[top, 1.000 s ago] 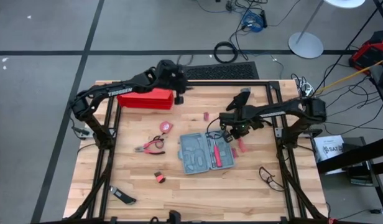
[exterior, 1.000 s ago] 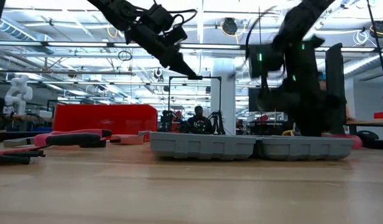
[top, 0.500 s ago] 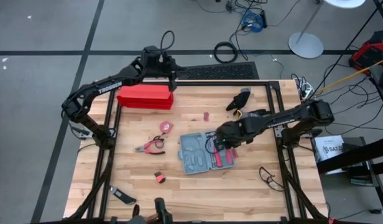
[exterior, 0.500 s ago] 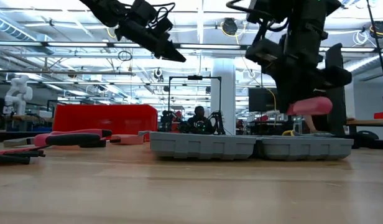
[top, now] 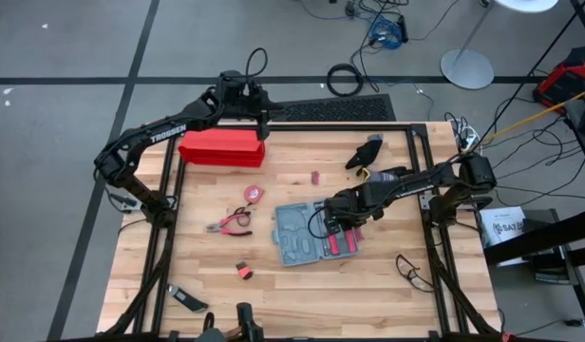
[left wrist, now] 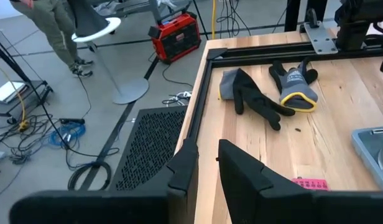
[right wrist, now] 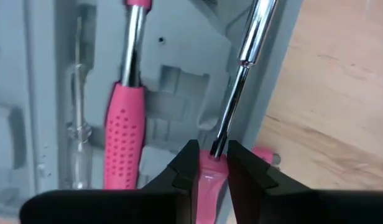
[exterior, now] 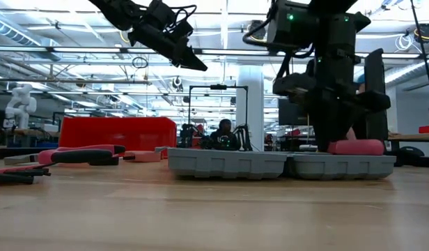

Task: Prefit tool cases
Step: Put the orange nut driver into the gray pre-fit tool case, then put the top orange screwdriver bit set into the gray pre-fit tool case

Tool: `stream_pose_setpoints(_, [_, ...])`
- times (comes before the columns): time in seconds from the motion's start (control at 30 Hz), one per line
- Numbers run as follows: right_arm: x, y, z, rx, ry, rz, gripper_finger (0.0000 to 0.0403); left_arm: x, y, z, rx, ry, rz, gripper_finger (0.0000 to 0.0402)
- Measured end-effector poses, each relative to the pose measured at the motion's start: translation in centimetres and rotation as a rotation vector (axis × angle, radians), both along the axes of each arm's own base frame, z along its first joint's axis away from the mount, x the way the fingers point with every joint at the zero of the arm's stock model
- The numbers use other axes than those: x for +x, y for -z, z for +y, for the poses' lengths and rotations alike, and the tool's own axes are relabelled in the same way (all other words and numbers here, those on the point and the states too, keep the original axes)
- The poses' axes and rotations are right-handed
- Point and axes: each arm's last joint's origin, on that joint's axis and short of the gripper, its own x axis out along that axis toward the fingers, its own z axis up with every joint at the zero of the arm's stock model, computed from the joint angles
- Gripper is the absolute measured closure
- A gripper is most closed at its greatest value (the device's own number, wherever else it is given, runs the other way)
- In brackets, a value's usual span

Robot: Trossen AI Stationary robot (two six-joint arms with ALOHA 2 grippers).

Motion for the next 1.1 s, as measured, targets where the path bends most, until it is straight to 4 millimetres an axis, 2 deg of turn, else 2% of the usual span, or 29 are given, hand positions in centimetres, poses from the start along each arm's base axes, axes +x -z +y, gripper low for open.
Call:
stream_pose_setpoints(0.1, [0.1,0.0,-0.1,0.003,0.002,-0.012,0.0349,0.0,0.0,0.0,0.000,0.000,0.001,0.0333])
stream_pose_setpoints(0.27, [0.1,-0.1,-0.3,0.001,0.021,-0.015,0.0276,0.0,0.1,-0.1,0.003,0.012,0.013,0.0333])
stream_pose_setpoints(0.4, [0.1,-0.1,-0.4,0.001,0.025,-0.015,0.0254,0.0,0.2,-0.1,0.003,0.015,0.016,0.0333])
stream_pose_setpoints(0.6, [0.1,-0.8,-0.4,-0.021,0.028,-0.024,0.0277,0.0,0.2,-0.1,0.008,0.017,0.017,0.0333])
stream_pose_setpoints(0.77, [-0.6,-3.6,-0.7,-0.161,0.027,0.094,0.0329,-0.1,0.2,-0.1,0.010,0.019,0.020,0.0333])
stream_pose_setpoints(0.9, [-1.3,-5.3,0.1,-0.156,-0.006,0.206,0.0363,-0.2,0.7,-0.2,0.018,0.039,0.072,0.0333])
stream_pose_setpoints(1.0, [-1.2,-5.4,0.9,-0.124,-0.054,0.191,0.0364,-0.3,0.8,-0.3,0.025,0.050,0.093,0.0333])
stream_pose_setpoints(1.1, [-1.1,-4.8,1.5,-0.115,-0.068,0.161,0.0344,-0.3,0.8,-0.3,0.025,0.049,0.093,0.0333])
